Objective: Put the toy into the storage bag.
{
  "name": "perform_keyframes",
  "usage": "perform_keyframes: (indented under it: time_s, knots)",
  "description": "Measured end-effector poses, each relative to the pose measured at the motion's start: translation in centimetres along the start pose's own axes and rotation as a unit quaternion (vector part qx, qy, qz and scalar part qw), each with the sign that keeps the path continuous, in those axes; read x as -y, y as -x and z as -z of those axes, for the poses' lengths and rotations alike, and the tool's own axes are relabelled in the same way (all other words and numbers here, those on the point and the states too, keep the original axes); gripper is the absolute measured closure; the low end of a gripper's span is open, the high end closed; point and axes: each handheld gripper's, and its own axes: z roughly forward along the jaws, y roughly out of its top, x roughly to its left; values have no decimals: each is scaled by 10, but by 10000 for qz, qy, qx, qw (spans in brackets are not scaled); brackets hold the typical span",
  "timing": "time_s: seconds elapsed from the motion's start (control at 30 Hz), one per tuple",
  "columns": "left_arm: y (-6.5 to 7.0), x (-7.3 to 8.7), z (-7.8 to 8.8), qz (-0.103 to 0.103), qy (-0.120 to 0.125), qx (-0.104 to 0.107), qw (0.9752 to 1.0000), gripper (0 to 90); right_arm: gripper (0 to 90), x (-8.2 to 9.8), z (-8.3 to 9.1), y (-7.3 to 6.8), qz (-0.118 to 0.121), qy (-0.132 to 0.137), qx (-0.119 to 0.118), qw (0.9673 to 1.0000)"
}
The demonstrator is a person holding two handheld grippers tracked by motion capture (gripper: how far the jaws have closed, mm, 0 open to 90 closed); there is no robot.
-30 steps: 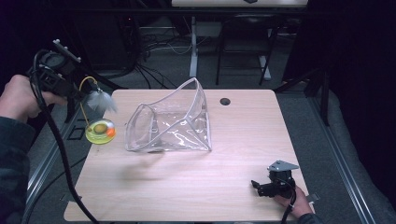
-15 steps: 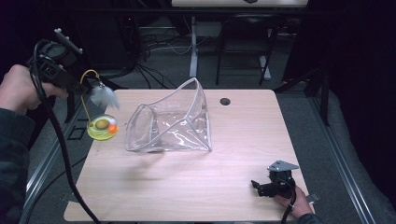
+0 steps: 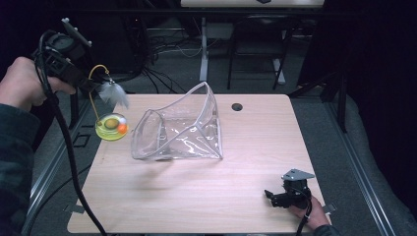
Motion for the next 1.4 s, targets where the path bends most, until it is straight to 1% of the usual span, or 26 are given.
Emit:
perform_keyframes:
  time_s: [0.13,0.23,0.57,0.67,0.7,0.77,0.87,1.17,1.4]
  knots:
    - [4,-5,3,-24,42,-4,10000,879,0,0,0,0,11,-13,3,10000]
    - [7,-10,6,-102,38,-19,9999,879,0,0,0,0,11,-12,3,10000]
    - [18,-23,12,-208,106,-15,9997,879,0,0,0,0,10,-15,2,10000]
    - [21,-28,14,-271,99,-5,9996,879,0,0,0,0,9,-12,2,10000]
    - [22,-29,14,-286,131,-1,9995,879,0,0,0,0,11,-15,3,10000]
    - [24,-32,15,-351,89,-1,9993,879,0,0,0,0,10,-16,2,10000]
    - [28,-37,16,-416,97,6,9991,879,0,0,0,0,9,-14,2,10000]
    - [41,-51,13,-595,93,61,9982,879,0,0,0,0,10,-15,1,10000]
    - [48,-60,6,-725,65,122,9973,879,0,0,0,0,8,-15,0,10000]
